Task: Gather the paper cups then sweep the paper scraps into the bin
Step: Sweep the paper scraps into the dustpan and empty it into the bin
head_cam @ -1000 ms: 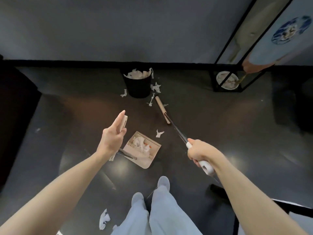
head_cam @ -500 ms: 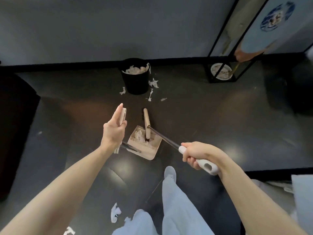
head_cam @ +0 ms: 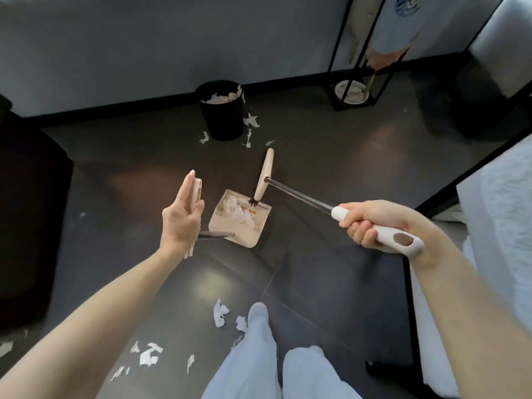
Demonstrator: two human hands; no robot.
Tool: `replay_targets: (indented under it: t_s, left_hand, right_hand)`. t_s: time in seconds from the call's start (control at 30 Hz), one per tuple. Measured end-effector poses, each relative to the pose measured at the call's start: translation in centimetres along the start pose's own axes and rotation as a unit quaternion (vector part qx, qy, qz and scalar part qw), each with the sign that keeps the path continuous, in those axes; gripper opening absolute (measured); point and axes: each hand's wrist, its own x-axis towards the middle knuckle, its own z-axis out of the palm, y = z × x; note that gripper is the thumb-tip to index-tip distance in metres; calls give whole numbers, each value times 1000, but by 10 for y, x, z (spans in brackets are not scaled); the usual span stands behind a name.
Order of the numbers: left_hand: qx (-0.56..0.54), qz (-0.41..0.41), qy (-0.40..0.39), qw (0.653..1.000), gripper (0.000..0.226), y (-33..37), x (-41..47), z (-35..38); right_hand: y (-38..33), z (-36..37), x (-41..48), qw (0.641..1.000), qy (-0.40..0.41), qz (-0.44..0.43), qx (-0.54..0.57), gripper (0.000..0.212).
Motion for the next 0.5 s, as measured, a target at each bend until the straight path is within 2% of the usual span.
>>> replay_targets:
  t_s: [0.17,0.33,0.43,0.5]
  left_hand:
    - [-22,16,22,999,65,-16,-90,-14]
    - [5,33,57,998,63,-34,-189,-29]
    - [23,44,67,997,61,-37,-249,-38]
    - [31,49,70,996,61,-43,-283,-49]
  right_hand:
    - [80,-11,-39,1000,-1,-16,26,48]
    - [178,-24,-84,995,-45,-14,83,37]
    - [241,-20,-108,996,-21,-36,78,45]
    - [279,-5,-115,998,16,-60,28,54]
